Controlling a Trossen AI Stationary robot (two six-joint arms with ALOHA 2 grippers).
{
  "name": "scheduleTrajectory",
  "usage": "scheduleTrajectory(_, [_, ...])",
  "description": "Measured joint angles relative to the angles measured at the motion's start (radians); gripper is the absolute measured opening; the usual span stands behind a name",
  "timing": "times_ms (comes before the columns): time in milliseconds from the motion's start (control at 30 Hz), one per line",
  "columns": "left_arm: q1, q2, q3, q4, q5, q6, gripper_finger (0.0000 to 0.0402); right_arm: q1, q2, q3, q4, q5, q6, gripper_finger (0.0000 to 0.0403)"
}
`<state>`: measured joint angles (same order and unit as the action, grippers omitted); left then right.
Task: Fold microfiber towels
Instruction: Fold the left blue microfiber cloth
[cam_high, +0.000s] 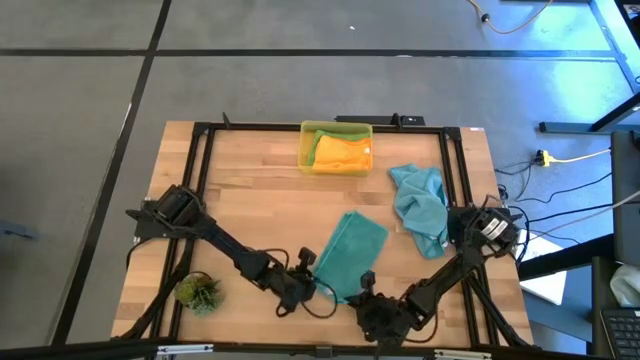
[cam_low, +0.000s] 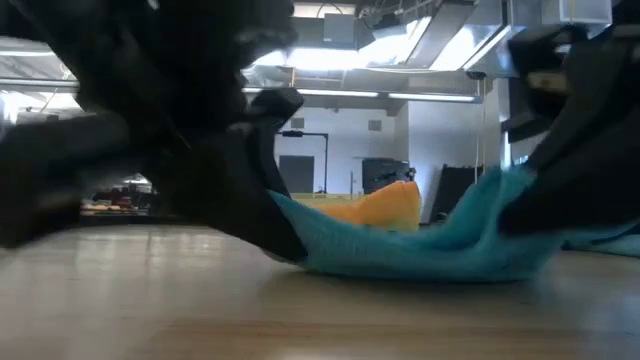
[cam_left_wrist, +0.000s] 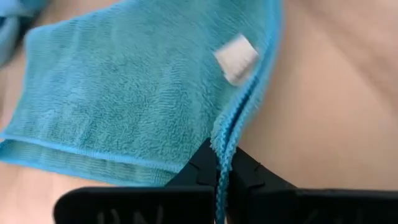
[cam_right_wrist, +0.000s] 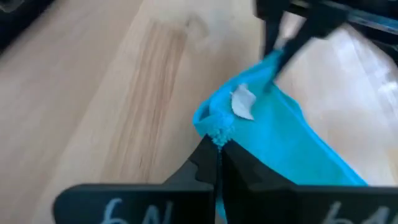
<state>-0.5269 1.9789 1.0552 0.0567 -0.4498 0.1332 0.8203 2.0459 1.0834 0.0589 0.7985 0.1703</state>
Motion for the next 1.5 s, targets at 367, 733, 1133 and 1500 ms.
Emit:
scheduleTrajectory(367, [-0.076,0.0,0.265,-0.309,0.137,-0.167,0.0,0.079,-0.08,0.002,-0.131,-0.06,0.209,0.0002])
scheduleTrajectory(733, [-0.101,0.0,0.386,-0.443,0.292,-0.278,0.0,0.15,-0.085,0.004,-0.052,0.019,0.27,0.0001])
scheduleTrajectory(1133, [0.039,-0.001,0.379,-0.553,0.293,-0.212,0.0,0.066,-0.16,-0.018,-0.355,0.078,0.506,0.0001])
scheduleTrajectory(1500, [0.138,-0.007,0.299,-0.554,0.313,-0.191,0.0,-0.063,-0.276,-0.221,-0.157,-0.006,0.5,0.0])
